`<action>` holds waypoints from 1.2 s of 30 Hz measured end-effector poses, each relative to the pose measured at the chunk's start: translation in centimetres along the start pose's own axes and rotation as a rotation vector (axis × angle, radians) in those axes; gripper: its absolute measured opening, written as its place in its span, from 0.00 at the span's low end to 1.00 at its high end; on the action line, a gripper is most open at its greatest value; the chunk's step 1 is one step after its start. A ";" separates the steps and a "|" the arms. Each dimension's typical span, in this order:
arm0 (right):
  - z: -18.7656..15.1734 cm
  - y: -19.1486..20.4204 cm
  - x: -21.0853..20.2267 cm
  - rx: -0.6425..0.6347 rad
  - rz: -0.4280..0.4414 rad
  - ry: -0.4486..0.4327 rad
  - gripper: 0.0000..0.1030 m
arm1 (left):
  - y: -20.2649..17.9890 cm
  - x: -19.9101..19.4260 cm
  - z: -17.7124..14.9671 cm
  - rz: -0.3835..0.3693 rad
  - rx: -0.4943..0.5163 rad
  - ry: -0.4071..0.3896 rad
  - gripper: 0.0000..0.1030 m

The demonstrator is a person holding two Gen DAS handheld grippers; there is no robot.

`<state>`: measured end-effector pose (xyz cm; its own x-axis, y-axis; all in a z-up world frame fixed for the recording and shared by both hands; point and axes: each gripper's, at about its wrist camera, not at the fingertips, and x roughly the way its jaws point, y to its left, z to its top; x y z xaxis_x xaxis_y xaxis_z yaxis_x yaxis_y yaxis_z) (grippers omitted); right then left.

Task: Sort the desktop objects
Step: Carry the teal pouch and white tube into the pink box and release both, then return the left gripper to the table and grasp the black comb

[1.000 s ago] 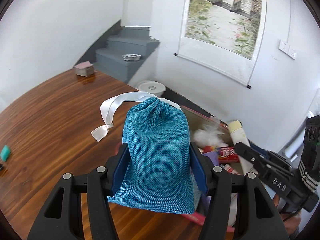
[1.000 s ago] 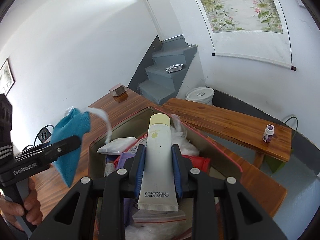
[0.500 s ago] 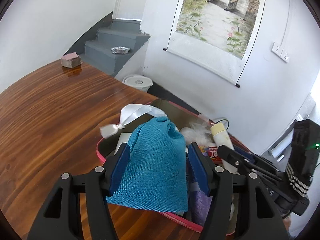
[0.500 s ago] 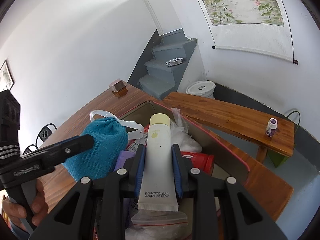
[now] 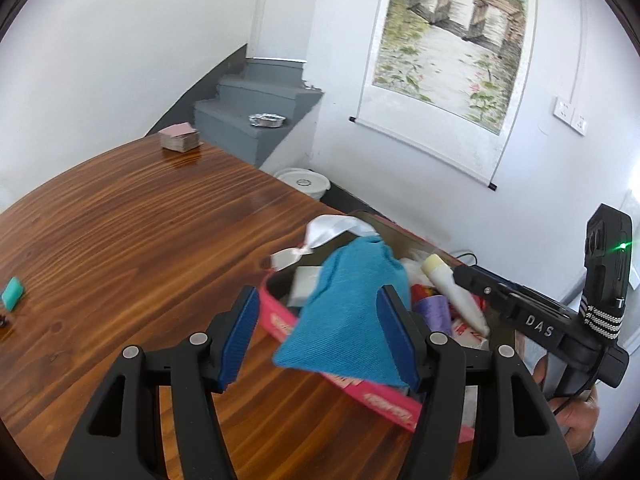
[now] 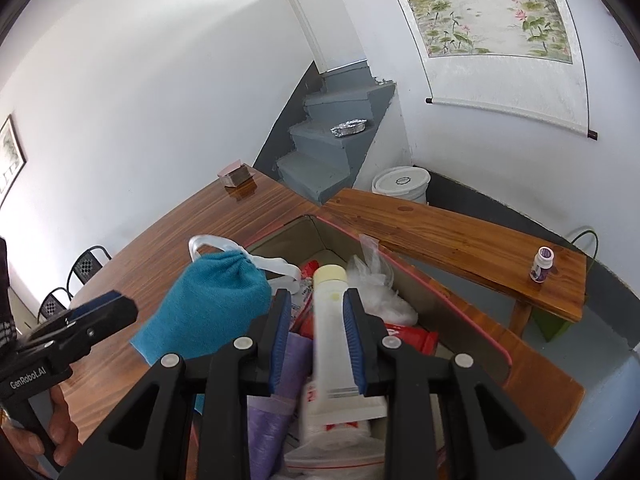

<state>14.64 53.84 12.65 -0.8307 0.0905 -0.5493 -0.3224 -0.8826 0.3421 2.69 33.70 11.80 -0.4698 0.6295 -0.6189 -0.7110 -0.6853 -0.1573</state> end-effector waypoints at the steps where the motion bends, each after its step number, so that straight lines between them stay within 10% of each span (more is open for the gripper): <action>1: 0.0 0.2 0.0 -0.001 0.002 0.000 0.30 | 0.5 -0.2 -0.1 0.004 -0.009 -0.001 0.63; 5: -0.3 1.5 -0.1 -0.012 0.019 0.005 0.32 | 2.3 -0.6 -0.4 0.023 -0.047 0.003 0.63; 11: -0.6 4.8 -0.2 -0.059 0.057 -0.009 0.67 | 5.5 -1.9 -1.5 0.072 -0.106 -0.002 0.63; 24: -3.4 15.2 2.6 -0.226 0.192 0.058 0.75 | 18.6 -4.5 -4.5 0.283 -0.327 0.026 0.63; 36: -5.5 24.4 8.8 -0.376 0.273 0.142 0.75 | 34.8 -6.8 -9.7 0.534 -0.746 0.072 0.63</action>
<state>1.95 30.58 11.95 -0.7833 -0.2082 -0.5858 0.1068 -0.9733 0.2032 -13.81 2.02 3.10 -0.5870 0.1542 -0.7947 0.1247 -0.9527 -0.2770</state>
